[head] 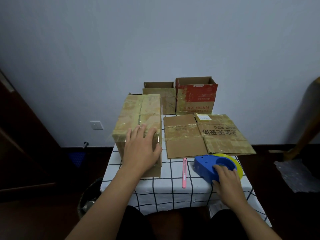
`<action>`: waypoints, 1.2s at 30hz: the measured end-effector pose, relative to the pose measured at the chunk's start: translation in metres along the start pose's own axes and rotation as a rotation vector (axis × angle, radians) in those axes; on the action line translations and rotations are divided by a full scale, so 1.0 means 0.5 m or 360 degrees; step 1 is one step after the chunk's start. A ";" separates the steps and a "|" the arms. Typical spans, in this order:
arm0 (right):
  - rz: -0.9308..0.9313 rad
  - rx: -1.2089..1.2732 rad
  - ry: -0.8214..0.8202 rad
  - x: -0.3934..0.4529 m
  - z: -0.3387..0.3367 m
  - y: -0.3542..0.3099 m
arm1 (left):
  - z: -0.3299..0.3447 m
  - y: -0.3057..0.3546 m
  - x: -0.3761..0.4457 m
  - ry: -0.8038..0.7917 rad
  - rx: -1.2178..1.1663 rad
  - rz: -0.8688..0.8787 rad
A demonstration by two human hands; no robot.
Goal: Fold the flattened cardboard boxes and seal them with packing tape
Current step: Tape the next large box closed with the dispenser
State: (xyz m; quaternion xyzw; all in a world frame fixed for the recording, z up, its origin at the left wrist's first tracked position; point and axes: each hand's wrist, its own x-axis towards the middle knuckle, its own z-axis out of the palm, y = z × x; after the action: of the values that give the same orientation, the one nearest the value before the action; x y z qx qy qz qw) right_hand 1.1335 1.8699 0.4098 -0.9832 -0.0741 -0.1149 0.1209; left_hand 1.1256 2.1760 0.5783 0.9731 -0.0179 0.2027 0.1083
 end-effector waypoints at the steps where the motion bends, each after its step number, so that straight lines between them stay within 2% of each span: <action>1: -0.0023 0.0078 -0.0017 0.001 -0.004 0.010 | 0.000 -0.001 0.000 -0.0004 0.0000 0.0004; 7: -0.0097 0.0343 -0.0268 -0.007 -0.023 0.036 | 0.001 -0.004 0.000 0.0004 -0.0002 0.0008; 14: 0.0037 0.0018 -0.0276 -0.001 -0.042 0.022 | -0.002 -0.003 -0.001 0.0021 -0.0061 -0.0036; 18: -0.0041 0.0377 0.0063 0.037 -0.115 -0.085 | -0.007 -0.007 -0.009 -0.0007 0.0043 -0.0047; 22: -0.0436 0.0811 0.0270 0.094 -0.218 -0.283 | -0.018 -0.024 -0.029 0.0059 0.0079 -0.0077; 25: -0.0717 0.0837 0.0117 0.139 -0.261 -0.385 | -0.022 -0.042 -0.036 0.0107 -0.0013 -0.0041; 28: -0.0850 0.0624 -0.0069 0.162 -0.257 -0.431 | -0.029 -0.062 -0.042 0.0127 -0.0148 -0.0023; 31: -0.0772 0.0631 -0.0060 0.158 -0.229 -0.438 | -0.033 -0.100 -0.052 0.0165 -0.0184 -0.0183; 36: -0.0626 0.0730 0.0029 0.152 -0.206 -0.454 | -0.028 -0.115 -0.074 0.0174 -0.0619 -0.0436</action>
State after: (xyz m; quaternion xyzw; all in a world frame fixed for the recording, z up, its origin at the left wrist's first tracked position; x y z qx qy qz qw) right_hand 1.1458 2.0705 0.5757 -0.8959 -0.2861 -0.1253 0.3159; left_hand 1.0905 2.2348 0.5645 0.9148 0.0815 0.2313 0.3209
